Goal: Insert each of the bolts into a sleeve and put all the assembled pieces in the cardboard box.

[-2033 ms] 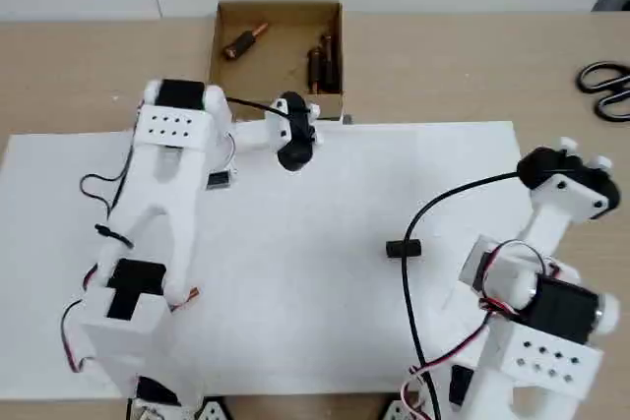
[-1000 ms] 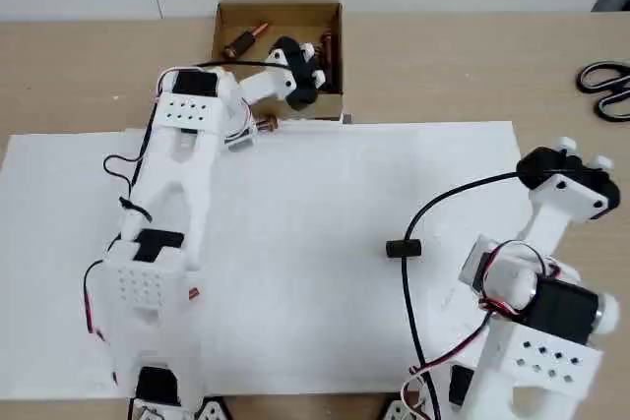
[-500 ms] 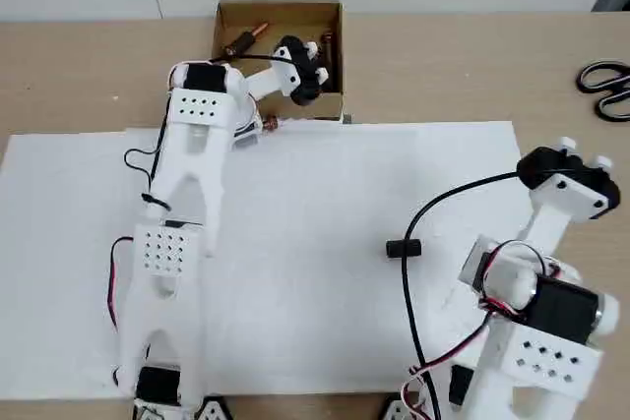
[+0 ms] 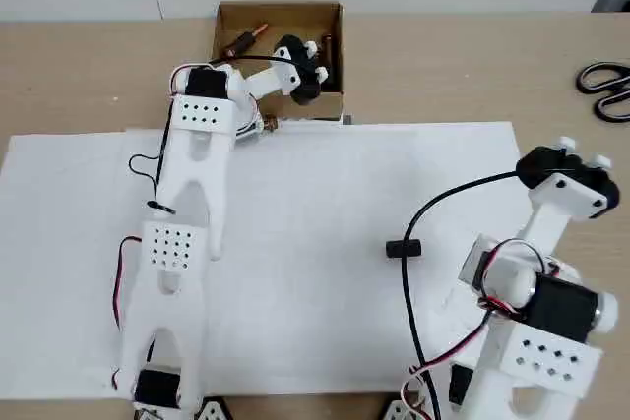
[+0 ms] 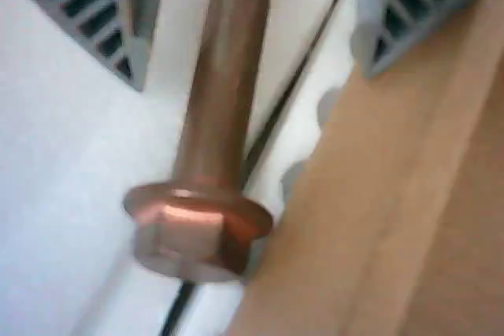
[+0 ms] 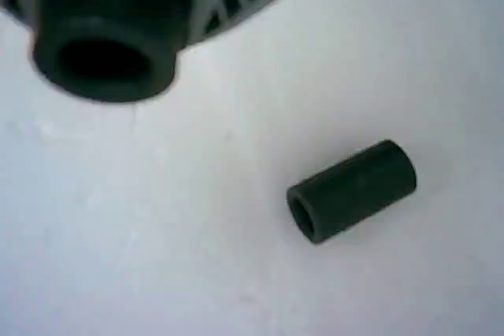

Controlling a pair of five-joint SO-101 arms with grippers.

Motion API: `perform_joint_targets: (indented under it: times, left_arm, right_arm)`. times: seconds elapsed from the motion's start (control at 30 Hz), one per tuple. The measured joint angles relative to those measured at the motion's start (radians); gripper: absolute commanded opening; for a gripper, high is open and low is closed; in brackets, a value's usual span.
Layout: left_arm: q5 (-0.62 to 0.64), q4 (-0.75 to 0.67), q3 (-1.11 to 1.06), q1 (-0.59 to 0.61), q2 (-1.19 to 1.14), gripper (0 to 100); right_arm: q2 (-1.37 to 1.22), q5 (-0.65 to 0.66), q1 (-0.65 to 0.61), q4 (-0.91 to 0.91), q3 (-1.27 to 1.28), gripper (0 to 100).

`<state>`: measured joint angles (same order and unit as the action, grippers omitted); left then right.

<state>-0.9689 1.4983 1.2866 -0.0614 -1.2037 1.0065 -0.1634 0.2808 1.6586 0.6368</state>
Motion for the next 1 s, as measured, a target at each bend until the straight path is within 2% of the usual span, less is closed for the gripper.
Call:
perform_joint_targets:
  times: [0.23, 0.37, 0.63, 0.87, 1.0]
  left_arm:
    - [-0.008, 0.0, 0.006, -0.006, -0.032, 1]
    - [-0.008, 0.018, 0.006, -0.008, -0.035, 0]
    - [-0.008, 0.029, 0.012, -0.011, -0.035, 0]
    - [-0.009, 0.04, 0.02, -0.011, -0.035, 0]
    - [-0.009, 0.121, 0.094, -0.009, -0.028, 0]
  right_arm:
    - [0.0, -0.005, 0.0, 0.0, 0.0, 0.2]
    - [0.0, -0.037, -0.003, 0.0, 0.003, 0.2]
    - [0.0, -0.106, -0.117, -0.011, 0.032, 0.2]
    - [0.0, -0.117, -0.126, -0.017, 0.04, 0.2]
    - [0.0, -0.117, -0.126, -0.017, 0.04, 0.2]
